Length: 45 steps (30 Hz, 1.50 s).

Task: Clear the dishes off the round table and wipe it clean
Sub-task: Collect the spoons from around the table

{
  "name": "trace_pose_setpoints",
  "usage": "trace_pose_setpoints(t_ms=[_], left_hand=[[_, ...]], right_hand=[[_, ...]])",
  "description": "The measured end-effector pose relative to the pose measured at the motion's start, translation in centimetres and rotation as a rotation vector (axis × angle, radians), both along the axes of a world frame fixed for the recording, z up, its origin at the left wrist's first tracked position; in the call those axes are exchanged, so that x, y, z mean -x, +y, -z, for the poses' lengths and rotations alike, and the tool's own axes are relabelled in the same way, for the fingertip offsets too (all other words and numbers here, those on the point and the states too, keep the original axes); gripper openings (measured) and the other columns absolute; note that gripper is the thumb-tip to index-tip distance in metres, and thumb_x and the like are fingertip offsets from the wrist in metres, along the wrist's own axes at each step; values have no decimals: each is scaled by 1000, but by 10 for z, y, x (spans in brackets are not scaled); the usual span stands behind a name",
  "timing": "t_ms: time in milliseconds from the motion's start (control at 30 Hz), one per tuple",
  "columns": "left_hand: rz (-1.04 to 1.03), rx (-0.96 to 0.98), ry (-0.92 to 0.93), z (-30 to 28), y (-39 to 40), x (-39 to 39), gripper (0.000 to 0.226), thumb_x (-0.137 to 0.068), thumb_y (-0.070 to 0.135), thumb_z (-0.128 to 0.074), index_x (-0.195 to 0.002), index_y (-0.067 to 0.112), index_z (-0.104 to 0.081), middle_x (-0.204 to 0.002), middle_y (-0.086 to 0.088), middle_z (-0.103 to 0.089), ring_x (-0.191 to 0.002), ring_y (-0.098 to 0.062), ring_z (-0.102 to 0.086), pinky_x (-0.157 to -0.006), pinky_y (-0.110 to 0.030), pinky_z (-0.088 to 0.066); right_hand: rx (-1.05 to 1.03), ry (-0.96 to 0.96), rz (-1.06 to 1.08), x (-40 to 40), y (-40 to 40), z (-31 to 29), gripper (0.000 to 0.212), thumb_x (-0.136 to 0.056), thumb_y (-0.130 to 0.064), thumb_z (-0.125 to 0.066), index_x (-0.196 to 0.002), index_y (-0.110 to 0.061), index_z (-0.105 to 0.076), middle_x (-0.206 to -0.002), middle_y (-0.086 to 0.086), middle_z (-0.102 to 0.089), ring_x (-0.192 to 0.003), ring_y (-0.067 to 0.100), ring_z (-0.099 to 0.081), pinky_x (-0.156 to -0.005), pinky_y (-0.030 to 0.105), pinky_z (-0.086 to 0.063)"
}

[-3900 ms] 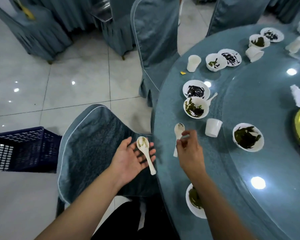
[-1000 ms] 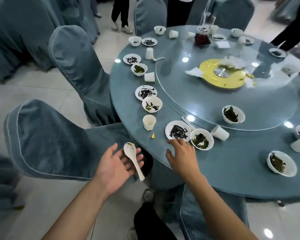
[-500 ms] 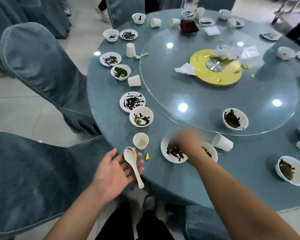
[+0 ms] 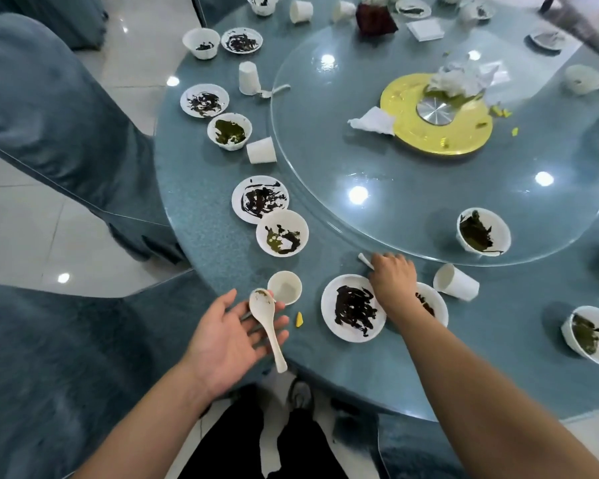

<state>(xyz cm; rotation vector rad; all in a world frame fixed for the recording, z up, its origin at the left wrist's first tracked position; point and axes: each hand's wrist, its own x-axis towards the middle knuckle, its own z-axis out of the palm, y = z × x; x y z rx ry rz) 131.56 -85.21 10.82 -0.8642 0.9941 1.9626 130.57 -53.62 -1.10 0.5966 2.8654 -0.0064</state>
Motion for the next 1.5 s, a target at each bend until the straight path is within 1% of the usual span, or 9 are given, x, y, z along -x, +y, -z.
trace_pose_setpoints(t_ms=[233,433,600,733,1033,1133,1233,1333,1500], left_hand=[[-7,13,-11,-2,8,-2,57,-104,43,-38,-132,-1,-59,-130,-27,-64,-112,-42,-61,-101,-56,-47],[-45,10,-2,-12,17,-11,58,-104,44,-38,-135,-1,-57,-131,-25,-64,-102,-40,-66,-97,-53,-50],[-89,-5,27,-22,18,-19,59,-104,43,-38,-136,-2,-55,-123,-25,-67,-100,-39,-66,-93,-53,-52],[-152,-24,55,-27,10,-24,59,-103,43,-39,-139,-1,-55,-121,-25,-68,-102,-39,-65,-95,-54,-51],[-395,-22,109,-37,-46,-39,56,-103,42,-42,-135,-2,-55,-120,-27,-66,-101,-41,-64,-102,-57,-48],[-457,-18,140,-43,-76,-48,55,-104,41,-41,-134,-2,-56,-119,-27,-65,-102,-40,-62,-104,-58,-46],[-524,0,169,-52,-117,-62,51,-105,41,-38,-130,2,-58,-118,-26,-66,-100,-37,-65,-91,-52,-52],[-588,31,180,-52,-173,-82,55,-105,43,-37,-134,1,-56,-127,-25,-63,-101,-35,-66,-92,-49,-52],[-670,52,199,-53,-270,-121,55,-106,43,-36,-136,2,-56,-135,-26,-61,-112,-37,-62,-111,-54,-42]], right_hand=[[-86,-6,-107,6,-6,-1,18,-88,-4,-50,-96,-14,-63,-95,6,-68,-94,30,-61,-82,38,-38],[98,180,-114,6,-11,-12,27,-80,-2,-55,-103,-11,-66,-95,10,-68,-93,35,-60,-82,41,-39],[439,317,29,0,-31,-57,6,-81,-13,-65,-84,-18,-64,-84,3,-62,-79,27,-59,-71,37,-46],[793,395,220,-10,-66,-93,11,-82,-12,-69,-81,-24,-67,-75,-8,-68,-71,8,-64,-62,27,-48],[1362,357,272,-30,-187,-167,8,-78,-6,-77,-83,-4,-71,-69,9,-74,-68,21,-73,-61,26,-53],[1359,287,178,-40,-241,-173,9,-78,-6,-78,-79,-4,-69,-67,7,-74,-63,18,-72,-57,22,-51],[1236,237,47,-52,-293,-169,16,-79,-23,-81,-74,-13,-70,-64,-4,-72,-60,8,-69,-62,24,-54],[1102,221,-77,-66,-348,-169,21,-78,-33,-80,-69,-18,-69,-61,-11,-69,-57,2,-62,-56,19,-49],[995,169,-239,-101,-451,-171,20,-80,-36,-75,-68,-24,-67,-62,-20,-67,-60,-4,-62,-51,11,-40]])
